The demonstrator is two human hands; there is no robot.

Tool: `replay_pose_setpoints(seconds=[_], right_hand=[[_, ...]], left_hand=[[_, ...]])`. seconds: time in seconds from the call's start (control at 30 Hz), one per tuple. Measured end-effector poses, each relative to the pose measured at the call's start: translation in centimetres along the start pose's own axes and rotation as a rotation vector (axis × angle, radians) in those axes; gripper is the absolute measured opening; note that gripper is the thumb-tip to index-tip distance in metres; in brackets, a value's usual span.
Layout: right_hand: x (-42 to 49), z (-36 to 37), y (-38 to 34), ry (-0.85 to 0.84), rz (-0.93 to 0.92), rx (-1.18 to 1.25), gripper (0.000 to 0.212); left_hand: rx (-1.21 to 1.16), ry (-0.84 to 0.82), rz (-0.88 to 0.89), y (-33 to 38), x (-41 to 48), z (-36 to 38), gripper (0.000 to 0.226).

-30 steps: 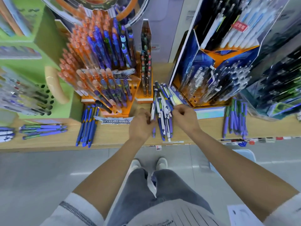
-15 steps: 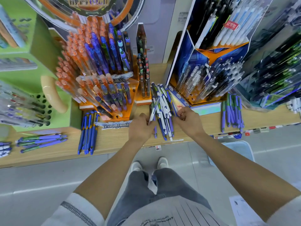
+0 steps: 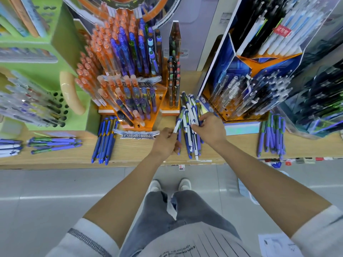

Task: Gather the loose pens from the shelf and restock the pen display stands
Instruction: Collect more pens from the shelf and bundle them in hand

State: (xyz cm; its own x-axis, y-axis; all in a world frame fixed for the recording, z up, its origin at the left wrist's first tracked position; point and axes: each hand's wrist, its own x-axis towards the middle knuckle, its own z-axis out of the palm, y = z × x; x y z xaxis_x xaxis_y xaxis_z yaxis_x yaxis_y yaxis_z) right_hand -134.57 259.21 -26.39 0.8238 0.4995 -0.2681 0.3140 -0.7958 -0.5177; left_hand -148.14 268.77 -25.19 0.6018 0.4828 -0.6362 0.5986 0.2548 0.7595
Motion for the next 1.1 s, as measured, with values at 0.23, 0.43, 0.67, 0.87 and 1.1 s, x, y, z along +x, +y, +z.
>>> replay_pose_setpoints(seconds=[0.23,0.43,0.67,0.87,1.1], right_hand=[[0.1,-0.1,-1.4,-0.036,-0.004,0.004,0.04],[0.5,-0.8,-1.4,-0.106,-0.057,-0.166,0.032],[0.3,-1.7,-0.9,-0.179,-0.029,-0.084,0.052],[1.1,-1.3,-1.0,-0.2,-0.046,-0.068,0.048],[1.1,-0.6,-1.3,-0.181,-0.06,-0.036,0.058]], left_hand=[[0.014,0.041,-0.009,0.5,1.5,0.9,0.012],[0.111,0.1,0.063,0.9,2.5,1.5,0.023],[0.353,0.238,0.073,2.2,3.3,2.1,0.027],[0.315,0.176,0.006,2.5,3.2,1.8,0.031],[0.164,0.065,-0.035,2.4,2.6,1.8,0.03]])
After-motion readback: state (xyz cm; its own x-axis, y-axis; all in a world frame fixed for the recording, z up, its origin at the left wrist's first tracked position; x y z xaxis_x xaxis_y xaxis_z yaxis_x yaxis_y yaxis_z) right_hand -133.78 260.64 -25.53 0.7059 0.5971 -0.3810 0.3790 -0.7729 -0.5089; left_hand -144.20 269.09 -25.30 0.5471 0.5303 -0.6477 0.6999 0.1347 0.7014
